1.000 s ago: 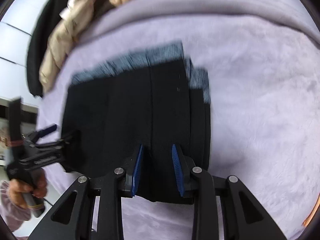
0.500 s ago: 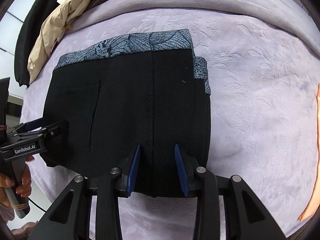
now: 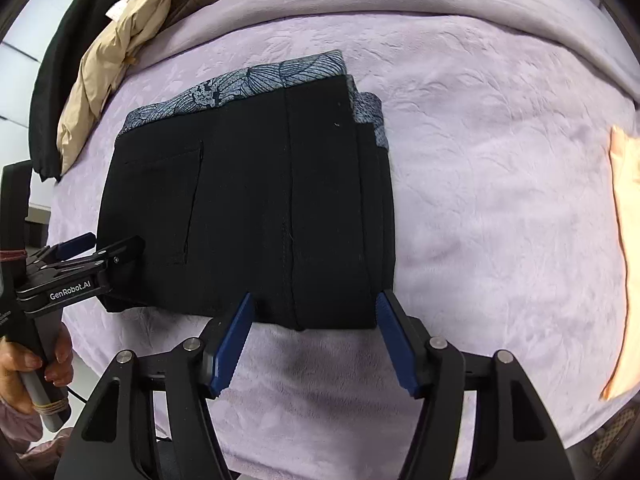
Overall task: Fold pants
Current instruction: 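Press the folded trousers flat with both grippers open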
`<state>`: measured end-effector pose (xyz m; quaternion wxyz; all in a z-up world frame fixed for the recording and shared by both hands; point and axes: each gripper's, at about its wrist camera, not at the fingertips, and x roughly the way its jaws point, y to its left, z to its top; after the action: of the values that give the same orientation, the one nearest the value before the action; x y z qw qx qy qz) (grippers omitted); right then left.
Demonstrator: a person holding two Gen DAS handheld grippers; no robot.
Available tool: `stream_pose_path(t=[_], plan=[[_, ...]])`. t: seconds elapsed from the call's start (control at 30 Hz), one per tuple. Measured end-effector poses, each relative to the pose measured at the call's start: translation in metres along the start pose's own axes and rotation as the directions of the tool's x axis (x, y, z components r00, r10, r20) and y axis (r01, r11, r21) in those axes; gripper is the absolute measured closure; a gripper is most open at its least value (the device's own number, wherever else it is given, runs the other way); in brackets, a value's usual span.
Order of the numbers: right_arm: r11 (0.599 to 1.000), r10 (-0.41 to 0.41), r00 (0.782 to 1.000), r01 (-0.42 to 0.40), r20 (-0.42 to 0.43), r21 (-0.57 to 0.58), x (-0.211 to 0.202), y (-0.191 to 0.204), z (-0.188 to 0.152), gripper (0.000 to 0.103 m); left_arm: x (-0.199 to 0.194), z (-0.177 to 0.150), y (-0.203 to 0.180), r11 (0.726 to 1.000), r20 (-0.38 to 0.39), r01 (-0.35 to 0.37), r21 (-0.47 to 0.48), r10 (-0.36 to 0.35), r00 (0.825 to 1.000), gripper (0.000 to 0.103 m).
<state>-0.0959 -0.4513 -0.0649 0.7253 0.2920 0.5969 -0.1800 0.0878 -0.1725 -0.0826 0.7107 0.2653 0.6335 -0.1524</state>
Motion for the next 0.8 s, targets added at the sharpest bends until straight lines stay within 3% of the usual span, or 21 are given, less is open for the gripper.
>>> stream_pose_path(t=[0.47, 0.63, 0.8], plan=[[0.998, 0.039, 0.999, -0.039, 0.016, 0.051, -0.011, -0.009, -0.010, 0.030, -0.018, -0.022, -0.013, 0.999, -0.027, -0.011, 0.034, 0.012, 1.000, 0.000], [0.995, 0.071, 0.995, -0.075, 0.064, 0.064, -0.017, -0.021, 0.022, 0.030, -0.024, -0.017, -0.005, 1.000, -0.013, -0.019, 0.013, 0.019, 1.000, 0.000], [0.987, 0.103, 0.990, -0.114, 0.100, 0.114, -0.004, -0.036, 0.076, 0.031, -0.029, -0.001, 0.006, 0.999, -0.008, -0.043, -0.030, 0.043, 0.999, 0.000]])
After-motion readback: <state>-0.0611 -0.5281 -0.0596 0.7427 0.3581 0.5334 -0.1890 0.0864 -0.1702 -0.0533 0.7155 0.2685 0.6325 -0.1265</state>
